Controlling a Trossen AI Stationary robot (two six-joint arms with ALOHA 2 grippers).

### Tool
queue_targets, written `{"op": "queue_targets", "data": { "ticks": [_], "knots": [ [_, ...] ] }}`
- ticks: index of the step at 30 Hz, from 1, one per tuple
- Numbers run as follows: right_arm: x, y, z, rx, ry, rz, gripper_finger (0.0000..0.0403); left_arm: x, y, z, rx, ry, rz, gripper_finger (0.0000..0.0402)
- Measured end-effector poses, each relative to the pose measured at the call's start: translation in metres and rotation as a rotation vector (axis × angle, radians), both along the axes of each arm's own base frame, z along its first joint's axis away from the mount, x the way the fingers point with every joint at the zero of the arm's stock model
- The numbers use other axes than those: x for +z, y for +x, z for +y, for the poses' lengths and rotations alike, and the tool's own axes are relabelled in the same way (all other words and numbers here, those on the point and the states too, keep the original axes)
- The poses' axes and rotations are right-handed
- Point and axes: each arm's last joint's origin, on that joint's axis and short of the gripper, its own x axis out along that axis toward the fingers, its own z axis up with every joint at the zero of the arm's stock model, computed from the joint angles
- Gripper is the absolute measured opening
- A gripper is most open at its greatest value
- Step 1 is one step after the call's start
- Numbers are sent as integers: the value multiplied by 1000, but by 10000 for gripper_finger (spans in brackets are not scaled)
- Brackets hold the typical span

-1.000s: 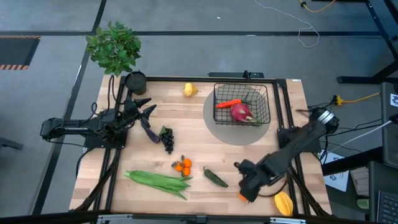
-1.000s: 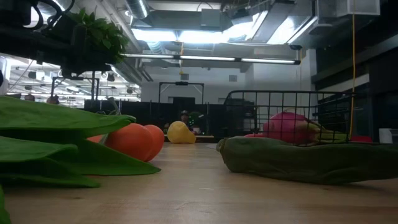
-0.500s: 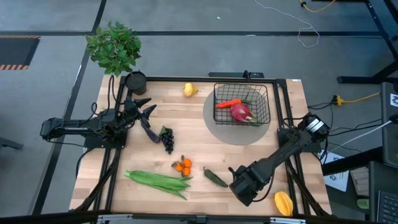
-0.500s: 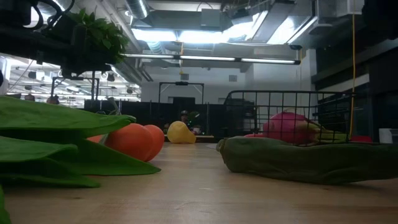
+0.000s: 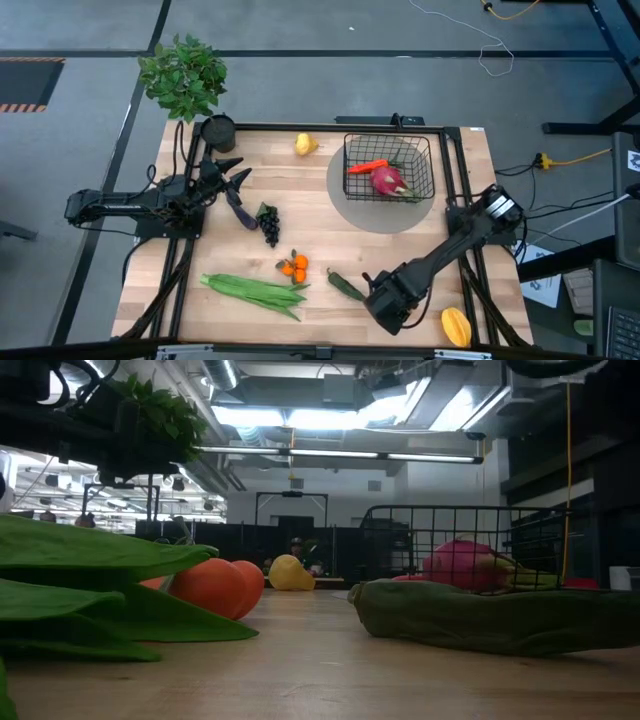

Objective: Build produce basket
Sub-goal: Put the right tangerines into the wire basket

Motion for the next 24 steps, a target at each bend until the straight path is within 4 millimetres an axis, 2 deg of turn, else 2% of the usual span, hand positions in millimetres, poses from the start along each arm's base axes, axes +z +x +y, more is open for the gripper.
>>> {"op": "queue_targets", "data": {
  "ticks": [9, 20, 24],
  "knots": [
    [-16, 10, -6, 39, -16, 16, 154, 0, 0, 0, 0, 0, 0, 211],
    [-18, 15, -17, 17, -95, -7, 153, 0, 0, 0, 0, 0, 0, 211],
    [-18, 16, -21, 7, -108, 8, 131, 0, 0, 0, 0, 0, 0, 211]
  ]
}}
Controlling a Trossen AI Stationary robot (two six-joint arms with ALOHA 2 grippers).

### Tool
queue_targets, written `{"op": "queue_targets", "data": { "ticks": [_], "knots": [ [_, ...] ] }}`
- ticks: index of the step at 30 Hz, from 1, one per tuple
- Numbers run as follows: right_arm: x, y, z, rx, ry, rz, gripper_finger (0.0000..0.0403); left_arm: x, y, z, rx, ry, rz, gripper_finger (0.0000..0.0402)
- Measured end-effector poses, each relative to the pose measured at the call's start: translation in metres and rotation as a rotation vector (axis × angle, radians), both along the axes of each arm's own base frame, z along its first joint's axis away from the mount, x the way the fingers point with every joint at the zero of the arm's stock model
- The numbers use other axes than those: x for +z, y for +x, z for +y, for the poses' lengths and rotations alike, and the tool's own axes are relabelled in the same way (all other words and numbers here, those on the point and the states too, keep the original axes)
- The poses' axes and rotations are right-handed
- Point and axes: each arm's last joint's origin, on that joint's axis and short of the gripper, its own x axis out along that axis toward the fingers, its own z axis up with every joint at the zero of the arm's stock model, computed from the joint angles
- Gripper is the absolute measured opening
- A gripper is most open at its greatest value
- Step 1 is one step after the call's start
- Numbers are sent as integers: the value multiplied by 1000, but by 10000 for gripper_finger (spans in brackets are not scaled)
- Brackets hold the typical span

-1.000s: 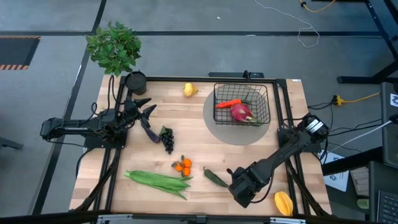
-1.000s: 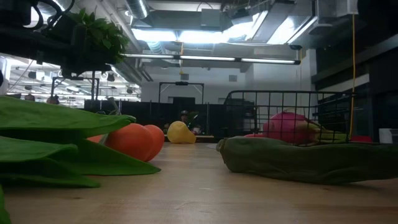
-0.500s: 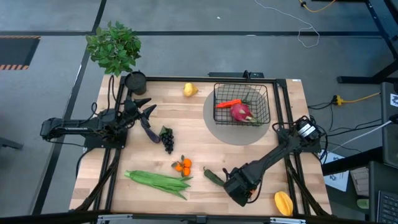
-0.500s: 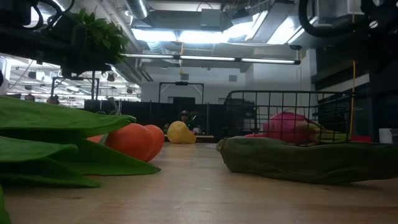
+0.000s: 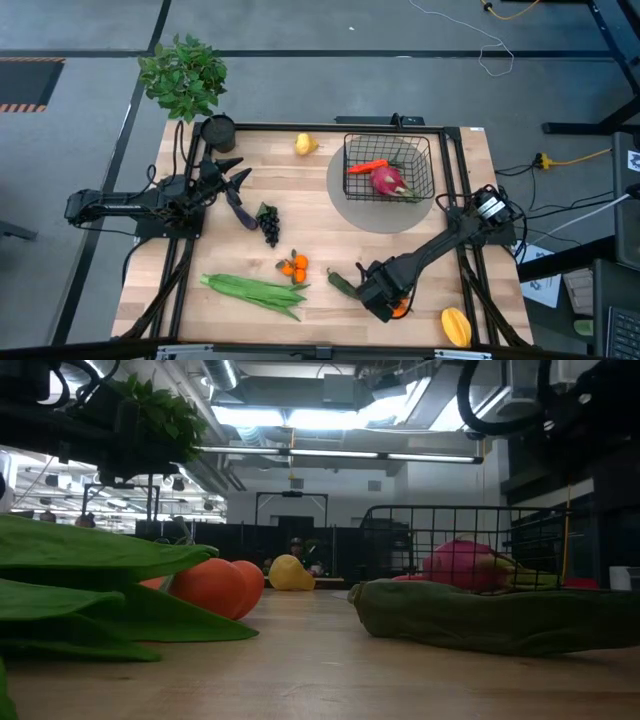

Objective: Build produce basket
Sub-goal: Put the right tangerines into the wire basket

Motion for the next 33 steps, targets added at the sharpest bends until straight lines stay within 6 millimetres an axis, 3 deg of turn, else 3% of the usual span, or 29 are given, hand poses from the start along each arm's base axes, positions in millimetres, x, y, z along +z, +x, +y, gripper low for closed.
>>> {"op": "queue_targets", "data": {
  "ticks": [10, 15, 19, 26, 33],
  "knots": [
    [1, -2, 1, 56, 52, 31, 11, 0, 0, 0, 1, 0, 0, 211],
    [1, -5, 0, 249, 118, 25, 3, 0, 0, 0, 0, 0, 0, 211],
    [7, -12, -10, 355, 104, 117, 1, 0, 0, 0, 1, 0, 0, 211],
    [41, -9, -28, 444, -14, 217, 1, 0, 0, 0, 0, 0, 0, 211],
    [84, 11, -30, 668, -183, -59, 0, 0, 0, 0, 1, 5, 4, 211]
  ]
}}
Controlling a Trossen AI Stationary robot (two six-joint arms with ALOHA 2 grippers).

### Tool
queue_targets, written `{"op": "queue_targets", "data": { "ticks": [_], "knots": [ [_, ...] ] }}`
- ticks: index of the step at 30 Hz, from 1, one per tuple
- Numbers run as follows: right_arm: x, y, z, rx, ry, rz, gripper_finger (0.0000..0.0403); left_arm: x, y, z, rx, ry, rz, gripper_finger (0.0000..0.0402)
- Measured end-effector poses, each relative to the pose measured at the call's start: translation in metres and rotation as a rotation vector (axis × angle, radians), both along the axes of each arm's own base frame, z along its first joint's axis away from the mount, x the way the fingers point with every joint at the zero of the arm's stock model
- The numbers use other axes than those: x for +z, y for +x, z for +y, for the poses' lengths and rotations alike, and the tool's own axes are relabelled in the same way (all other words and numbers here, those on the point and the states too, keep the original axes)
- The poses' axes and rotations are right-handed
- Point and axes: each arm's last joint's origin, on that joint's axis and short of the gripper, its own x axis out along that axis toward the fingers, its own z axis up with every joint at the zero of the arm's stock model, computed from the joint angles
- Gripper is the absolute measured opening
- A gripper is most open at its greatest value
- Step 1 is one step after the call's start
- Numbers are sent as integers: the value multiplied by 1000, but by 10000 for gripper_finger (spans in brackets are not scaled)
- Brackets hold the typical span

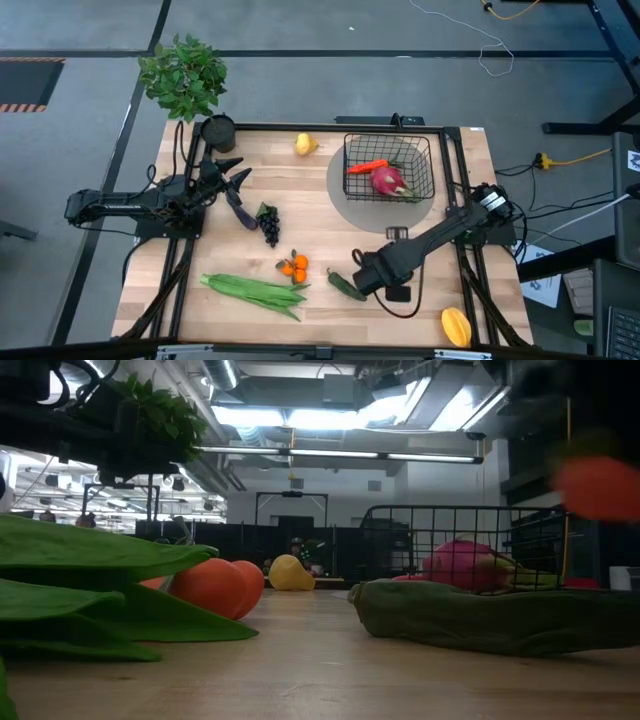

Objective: Build produce basket
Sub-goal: Put the right tangerines into the wire basket

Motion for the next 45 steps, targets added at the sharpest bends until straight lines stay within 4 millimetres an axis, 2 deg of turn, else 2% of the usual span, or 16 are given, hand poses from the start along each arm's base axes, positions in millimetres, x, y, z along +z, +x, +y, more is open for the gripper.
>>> {"op": "queue_targets", "data": {
  "ticks": [6, 10, 14, 20, 26, 30, 34, 40, 45],
  "knots": [
    [37, 7, -9, 167, -273, -281, 0, 0, 0, 0, 0, 1, 1, 211],
    [56, 7, -22, 233, -630, -493, 0, 0, 0, 0, 1, 1, 1, 211],
    [75, 4, -40, 155, -952, -724, 0, 0, 0, 0, 0, 1, 1, 211],
    [96, -4, -79, -20, -1175, -908, 0, 0, 0, 0, 1, 1, 1, 211],
    [93, -22, -136, -255, -1182, -854, 0, 0, 0, 0, 0, 2, 2, 211],
    [72, -42, -171, -476, -1107, -768, 0, 0, 0, 0, 1, 2, 2, 211],
    [46, -54, -192, -637, -1052, -707, 0, 0, 0, 0, 0, 2, 2, 211],
    [19, -45, -211, -738, -889, -679, 0, 0, 0, 0, 3, 2, 1, 211],
    [19, -26, -229, -619, -805, -718, 0, 1, 0, 0, 3, 2, -10, 211]
  ]
}}
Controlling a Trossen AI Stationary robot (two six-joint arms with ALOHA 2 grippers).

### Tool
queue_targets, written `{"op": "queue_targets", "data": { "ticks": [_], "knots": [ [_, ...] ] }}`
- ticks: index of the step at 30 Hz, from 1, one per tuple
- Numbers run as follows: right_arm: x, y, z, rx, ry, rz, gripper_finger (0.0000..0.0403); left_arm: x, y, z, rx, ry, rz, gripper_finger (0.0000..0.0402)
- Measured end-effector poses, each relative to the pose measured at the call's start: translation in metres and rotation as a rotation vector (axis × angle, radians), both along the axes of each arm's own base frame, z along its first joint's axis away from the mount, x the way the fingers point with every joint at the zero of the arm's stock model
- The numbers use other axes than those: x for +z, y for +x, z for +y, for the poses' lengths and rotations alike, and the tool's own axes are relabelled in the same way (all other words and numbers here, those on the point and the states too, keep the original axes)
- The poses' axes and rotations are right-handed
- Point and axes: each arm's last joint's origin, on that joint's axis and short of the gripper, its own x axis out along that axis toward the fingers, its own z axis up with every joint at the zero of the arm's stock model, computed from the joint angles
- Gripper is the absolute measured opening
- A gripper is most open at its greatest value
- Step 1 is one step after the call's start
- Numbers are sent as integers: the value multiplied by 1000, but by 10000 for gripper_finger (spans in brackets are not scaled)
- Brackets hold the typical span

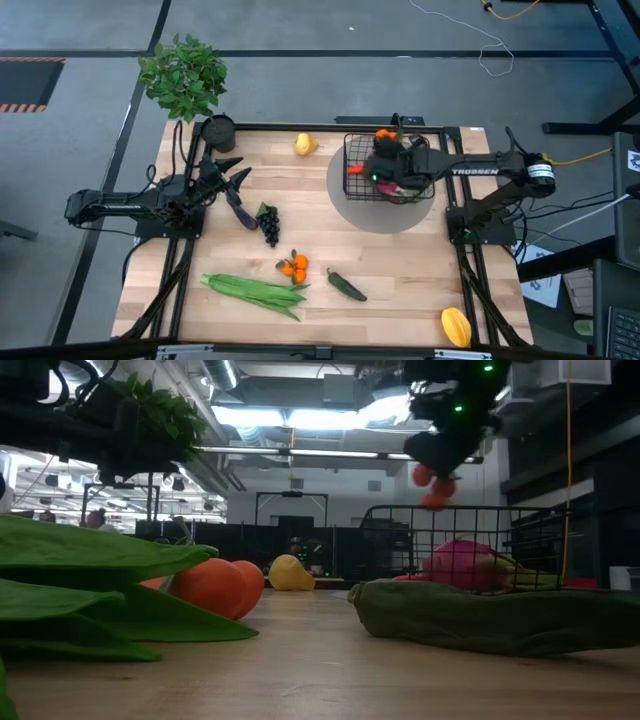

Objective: Build produce basket
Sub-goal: Put the right tangerines into the wire basket, then put the star fruit into the wire basket

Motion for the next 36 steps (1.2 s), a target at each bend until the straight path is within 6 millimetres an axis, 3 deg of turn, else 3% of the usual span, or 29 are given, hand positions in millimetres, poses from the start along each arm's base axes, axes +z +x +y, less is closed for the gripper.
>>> {"op": "queue_targets", "data": {
  "ticks": [6, 12, 19, 25, 36],
  "knots": [
    [20, 20, -33, 308, 142, -98, 0, 0, 0, 0, 0, -1, 0, 211],
    [32, 3, -58, 211, 108, -109, 0, 0, 0, 0, 0, -6, -5, 211],
    [25, -14, -51, 190, 264, -38, 0, 0, 0, 0, 0, -6, -5, 211],
    [26, -10, -44, 226, 293, -65, 12, 0, 0, 0, 0, -3, 2, 211],
    [25, -6, -41, 319, 414, -128, 98, 0, 0, 0, 0, -1, 4, 211]
  ]
}}
